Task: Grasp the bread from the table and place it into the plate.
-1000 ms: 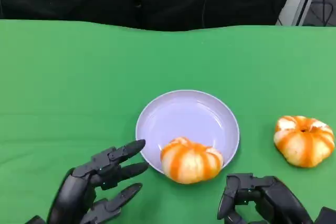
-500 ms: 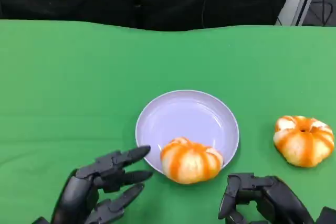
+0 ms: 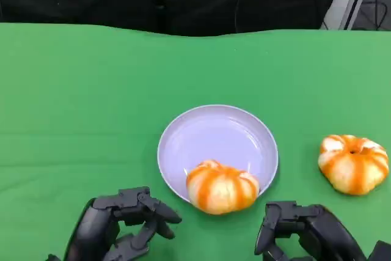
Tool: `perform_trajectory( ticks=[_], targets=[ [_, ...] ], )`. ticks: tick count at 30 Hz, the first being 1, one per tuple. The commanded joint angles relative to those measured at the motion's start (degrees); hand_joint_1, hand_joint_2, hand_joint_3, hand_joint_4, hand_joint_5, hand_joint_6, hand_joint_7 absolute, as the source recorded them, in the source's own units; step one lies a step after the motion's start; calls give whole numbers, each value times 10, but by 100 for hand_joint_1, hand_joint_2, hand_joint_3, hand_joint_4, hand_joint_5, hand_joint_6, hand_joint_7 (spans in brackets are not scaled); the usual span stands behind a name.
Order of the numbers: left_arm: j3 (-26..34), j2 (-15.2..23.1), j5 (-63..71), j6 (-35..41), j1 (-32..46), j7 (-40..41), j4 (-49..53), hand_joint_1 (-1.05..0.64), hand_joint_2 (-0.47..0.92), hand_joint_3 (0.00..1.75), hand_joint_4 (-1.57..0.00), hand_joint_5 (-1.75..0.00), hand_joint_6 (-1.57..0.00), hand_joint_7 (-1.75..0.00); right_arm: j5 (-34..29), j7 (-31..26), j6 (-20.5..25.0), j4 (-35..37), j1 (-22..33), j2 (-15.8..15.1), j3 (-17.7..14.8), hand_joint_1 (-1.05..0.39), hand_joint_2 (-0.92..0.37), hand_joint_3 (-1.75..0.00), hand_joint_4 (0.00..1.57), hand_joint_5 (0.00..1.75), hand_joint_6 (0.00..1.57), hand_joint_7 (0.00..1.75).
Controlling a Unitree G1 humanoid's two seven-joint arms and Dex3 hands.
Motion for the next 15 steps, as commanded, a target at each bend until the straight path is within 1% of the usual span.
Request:
perform_trajectory(
  ticks=[1, 14, 15],
  targets=[
    [2, 5, -2, -8, -3, 4, 8, -1, 74, 76, -92, -128, -103, -96, 8, 1, 4, -3, 3, -9, -4, -12, -55, -107, 83, 156, 85, 128],
    [-1, 3, -4, -11, -3, 1, 15, -1, 73, 78, -92, -128, -102, -97, 10, 3, 4, -3, 4, -10, -5, -12, -55, -107, 83, 156, 85, 128],
    [-4, 1, -5, -13, -3, -2, 19, -2, 67, 89, -89, -144, -97, -111, 12, 5, 4, -3, 5, -12, -6, -12, -55, -107, 83, 156, 85, 128]
  ],
)
